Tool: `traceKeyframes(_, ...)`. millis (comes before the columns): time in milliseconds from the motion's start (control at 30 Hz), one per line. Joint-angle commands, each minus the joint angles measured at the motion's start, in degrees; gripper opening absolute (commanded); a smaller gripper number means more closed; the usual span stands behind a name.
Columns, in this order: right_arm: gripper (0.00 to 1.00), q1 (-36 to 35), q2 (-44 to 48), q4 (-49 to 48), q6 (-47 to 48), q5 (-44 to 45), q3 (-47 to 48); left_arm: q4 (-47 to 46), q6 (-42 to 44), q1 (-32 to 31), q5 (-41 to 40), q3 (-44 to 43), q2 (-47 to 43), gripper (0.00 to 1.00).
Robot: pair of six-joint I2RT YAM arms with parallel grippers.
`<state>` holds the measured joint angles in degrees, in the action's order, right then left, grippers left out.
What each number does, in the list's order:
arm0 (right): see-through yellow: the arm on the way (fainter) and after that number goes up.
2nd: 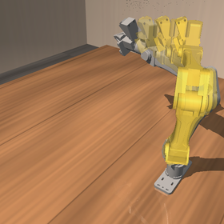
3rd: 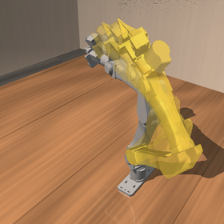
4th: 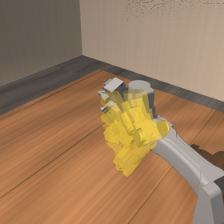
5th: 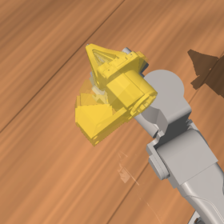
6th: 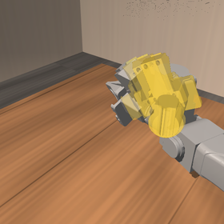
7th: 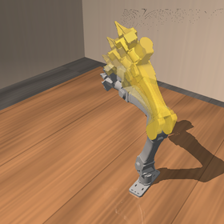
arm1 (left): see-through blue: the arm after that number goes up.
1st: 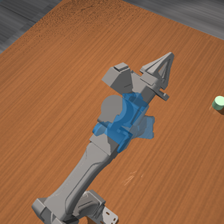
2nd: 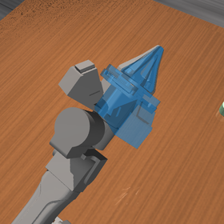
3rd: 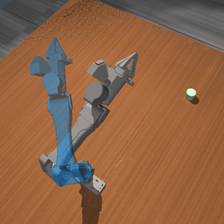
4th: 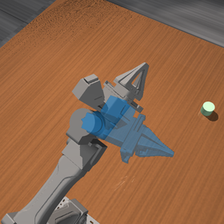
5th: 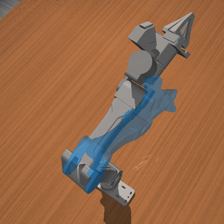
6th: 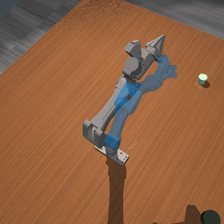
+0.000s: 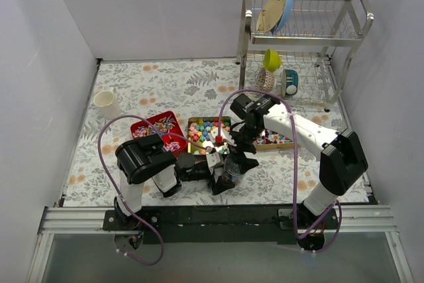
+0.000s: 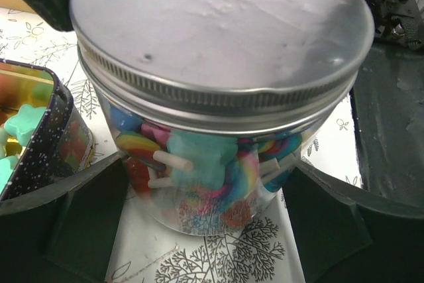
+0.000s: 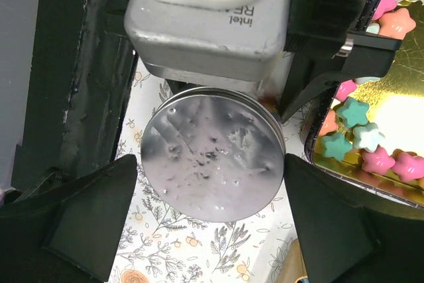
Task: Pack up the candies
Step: Screw the bottle lid onto the packing bottle.
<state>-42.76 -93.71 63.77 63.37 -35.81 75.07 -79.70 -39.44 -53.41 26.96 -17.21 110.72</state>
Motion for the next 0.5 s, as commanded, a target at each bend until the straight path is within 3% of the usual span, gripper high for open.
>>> traceKeyframes(0,0.98,-0.1,3.4,3.3,1.2,-3.2,-0.5,8.7,-1.3,1.0,-2.6,0.2,2.3,0.0)
traceKeyframes(467,0.98,-0.3,2.2,3.0,10.0,-2.3,-2.6,8.4,-1.2,1.0,-2.3,0.3,2.1,0.0)
